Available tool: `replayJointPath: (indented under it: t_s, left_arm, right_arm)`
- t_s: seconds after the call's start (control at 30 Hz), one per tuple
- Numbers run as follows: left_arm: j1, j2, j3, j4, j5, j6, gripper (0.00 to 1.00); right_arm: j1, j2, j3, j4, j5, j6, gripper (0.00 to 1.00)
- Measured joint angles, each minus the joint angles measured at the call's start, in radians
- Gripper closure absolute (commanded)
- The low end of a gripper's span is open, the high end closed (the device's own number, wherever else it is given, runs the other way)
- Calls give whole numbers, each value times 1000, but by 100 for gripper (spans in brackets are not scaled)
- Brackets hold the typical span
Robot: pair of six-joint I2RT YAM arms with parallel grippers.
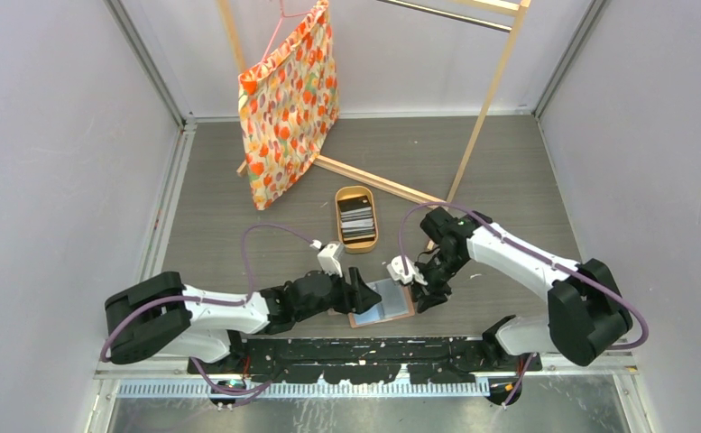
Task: Put the credit cards into the card holder
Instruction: Open the card holder at the center of the board.
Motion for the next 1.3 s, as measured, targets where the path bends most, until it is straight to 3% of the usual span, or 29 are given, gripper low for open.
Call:
replayJointPath:
  t_s: [0.2, 0.4, 0.63, 1.1, 1.3]
  left_arm:
    - [1, 7, -24, 47, -8, -7, 37]
    - [1, 71, -26, 124, -8, -36, 38]
    - [3, 92, -42, 151, -16, -77, 38]
    - [8, 109, -66, 170, -33, -134, 43]
    - [8, 85, -81, 156, -53, -140, 43]
  right_arm:
    - [100, 26, 0, 93, 50, 14, 73]
    - [214, 82, -8, 270, 194, 146, 74]
    - [286, 128, -14, 340, 301, 186, 75]
    - [309, 142, 2, 404, 307, 303, 76]
    - [216, 130, 43, 306, 182, 267, 67]
